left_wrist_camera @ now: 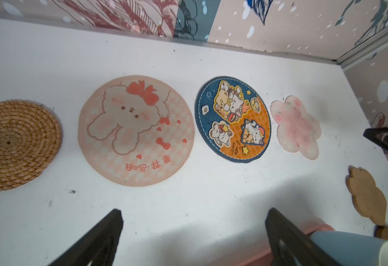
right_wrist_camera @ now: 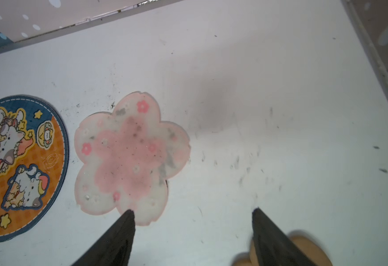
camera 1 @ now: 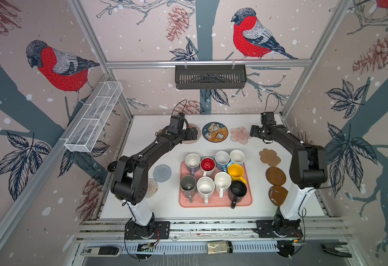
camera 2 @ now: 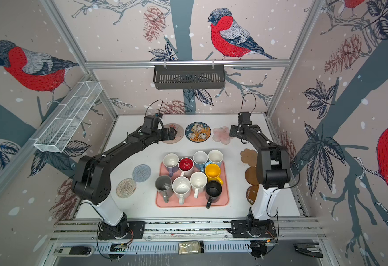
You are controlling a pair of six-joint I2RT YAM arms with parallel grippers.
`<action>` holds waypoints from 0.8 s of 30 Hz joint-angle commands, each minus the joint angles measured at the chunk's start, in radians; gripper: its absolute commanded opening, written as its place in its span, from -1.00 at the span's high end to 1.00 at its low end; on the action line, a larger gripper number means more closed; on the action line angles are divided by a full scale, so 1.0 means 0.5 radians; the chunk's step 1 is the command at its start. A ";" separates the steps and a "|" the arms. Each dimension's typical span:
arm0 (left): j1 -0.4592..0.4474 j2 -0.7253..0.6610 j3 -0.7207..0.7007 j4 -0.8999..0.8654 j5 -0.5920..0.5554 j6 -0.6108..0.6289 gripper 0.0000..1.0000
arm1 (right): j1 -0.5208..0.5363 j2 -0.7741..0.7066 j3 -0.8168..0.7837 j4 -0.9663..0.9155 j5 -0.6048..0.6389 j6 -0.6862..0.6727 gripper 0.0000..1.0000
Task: Place cups on coasters
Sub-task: Move the coaster to the top-right of the table.
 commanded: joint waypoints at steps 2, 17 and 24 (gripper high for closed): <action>-0.059 -0.206 -0.216 0.213 -0.173 -0.052 -0.94 | -0.031 -0.260 -0.304 0.016 0.064 0.214 -0.65; -0.216 -0.644 -0.956 0.481 -0.201 -0.136 -0.94 | -0.227 -0.744 -1.123 0.136 -0.079 0.299 -0.99; -0.235 -0.720 -1.005 0.513 -0.212 -0.132 -0.94 | -0.262 -0.549 -1.086 0.178 -0.061 0.272 -0.99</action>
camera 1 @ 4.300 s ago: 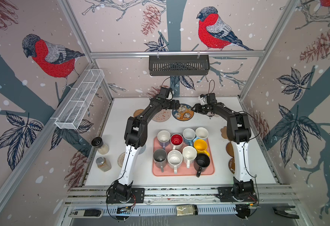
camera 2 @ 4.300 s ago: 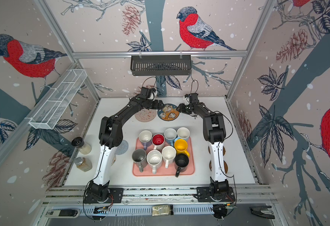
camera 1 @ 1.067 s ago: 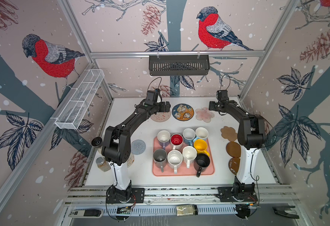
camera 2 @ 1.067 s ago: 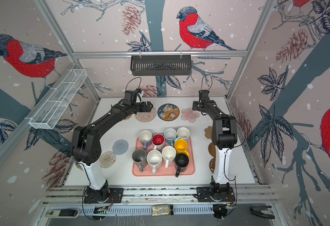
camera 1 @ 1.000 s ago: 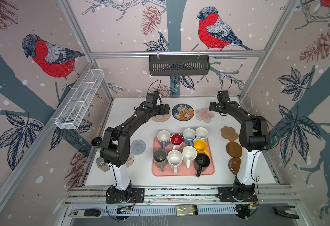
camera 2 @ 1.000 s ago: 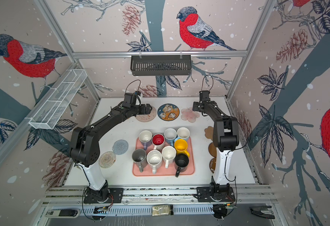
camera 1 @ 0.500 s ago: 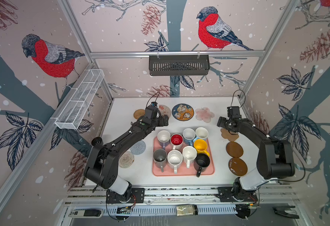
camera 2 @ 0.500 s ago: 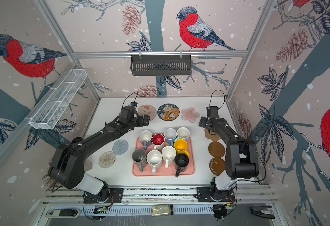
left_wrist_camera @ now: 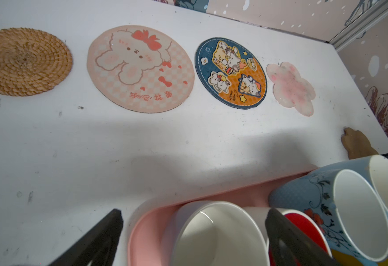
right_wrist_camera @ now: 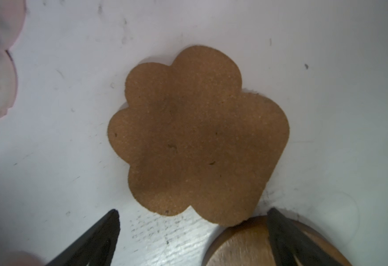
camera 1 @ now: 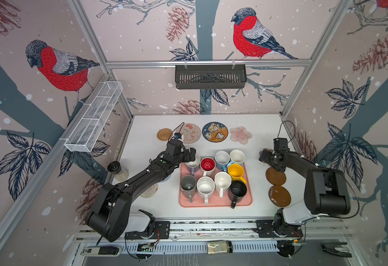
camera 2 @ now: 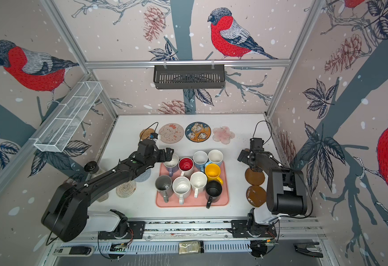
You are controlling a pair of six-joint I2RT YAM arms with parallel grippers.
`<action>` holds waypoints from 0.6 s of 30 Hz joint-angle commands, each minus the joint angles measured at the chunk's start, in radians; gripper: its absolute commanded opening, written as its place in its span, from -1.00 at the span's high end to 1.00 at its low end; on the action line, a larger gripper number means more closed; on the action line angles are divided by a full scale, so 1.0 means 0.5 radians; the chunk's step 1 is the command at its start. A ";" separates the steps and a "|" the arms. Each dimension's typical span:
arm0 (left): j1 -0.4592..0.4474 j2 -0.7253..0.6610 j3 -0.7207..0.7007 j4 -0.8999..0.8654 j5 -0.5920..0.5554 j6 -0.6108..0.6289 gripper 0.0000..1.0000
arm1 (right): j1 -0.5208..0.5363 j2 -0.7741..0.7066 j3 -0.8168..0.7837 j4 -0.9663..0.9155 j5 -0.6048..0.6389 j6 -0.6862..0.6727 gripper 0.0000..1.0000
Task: Place cups on coasters
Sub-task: Move the coaster to the top-right of the table.
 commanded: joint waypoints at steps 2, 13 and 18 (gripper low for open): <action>-0.005 -0.030 -0.009 0.114 -0.010 -0.011 -0.94 | -0.010 0.094 0.057 0.049 0.045 -0.026 -0.99; -0.005 -0.033 -0.018 0.127 -0.011 -0.011 -0.94 | -0.059 0.390 0.326 -0.014 0.107 -0.095 -0.98; -0.005 -0.069 -0.019 0.131 -0.023 -0.011 -0.94 | -0.004 0.536 0.471 -0.063 0.154 -0.117 -0.95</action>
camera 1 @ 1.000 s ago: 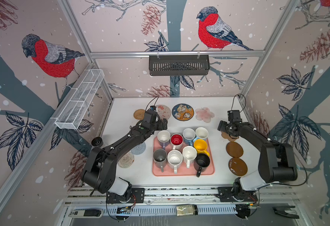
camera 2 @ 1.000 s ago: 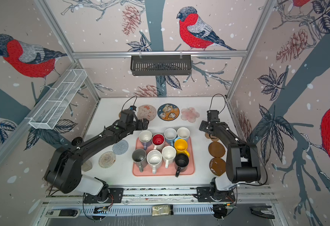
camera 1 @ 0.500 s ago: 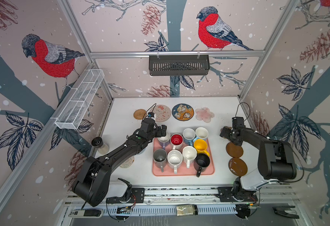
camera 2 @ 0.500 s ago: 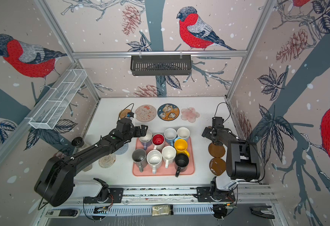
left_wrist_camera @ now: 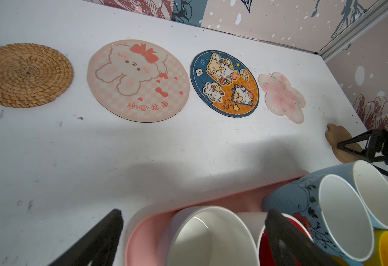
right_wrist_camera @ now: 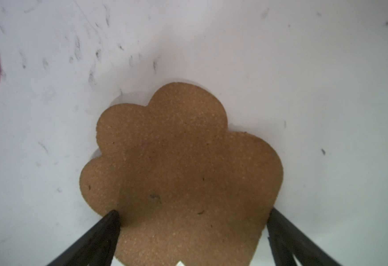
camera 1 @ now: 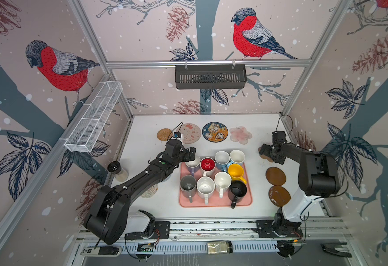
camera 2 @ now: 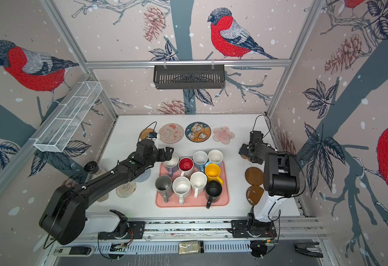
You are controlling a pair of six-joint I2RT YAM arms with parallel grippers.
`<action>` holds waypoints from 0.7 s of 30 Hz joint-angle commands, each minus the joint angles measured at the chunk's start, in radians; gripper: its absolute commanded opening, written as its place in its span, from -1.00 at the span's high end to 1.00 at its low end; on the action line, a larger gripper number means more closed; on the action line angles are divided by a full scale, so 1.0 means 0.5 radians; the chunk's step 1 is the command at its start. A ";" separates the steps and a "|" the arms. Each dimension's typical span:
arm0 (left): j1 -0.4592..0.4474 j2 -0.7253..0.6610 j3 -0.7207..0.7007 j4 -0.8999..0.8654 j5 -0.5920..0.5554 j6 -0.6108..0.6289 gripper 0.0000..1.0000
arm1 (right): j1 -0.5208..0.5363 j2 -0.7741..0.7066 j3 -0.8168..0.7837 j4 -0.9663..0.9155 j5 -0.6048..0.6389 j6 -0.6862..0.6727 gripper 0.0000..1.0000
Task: Place cups on coasters
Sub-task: Move the coaster to the top-right of the table.
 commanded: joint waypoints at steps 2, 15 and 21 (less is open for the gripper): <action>-0.001 -0.029 -0.007 0.088 -0.026 -0.008 -0.94 | 0.028 0.139 0.115 -0.110 0.081 -0.044 -0.95; -0.002 0.000 -0.004 0.094 -0.063 0.003 -0.94 | 0.007 0.611 0.711 -0.286 0.106 -0.105 -0.92; -0.003 0.031 0.013 0.091 -0.103 0.016 -0.94 | 0.002 0.796 1.011 -0.363 0.069 -0.129 -0.92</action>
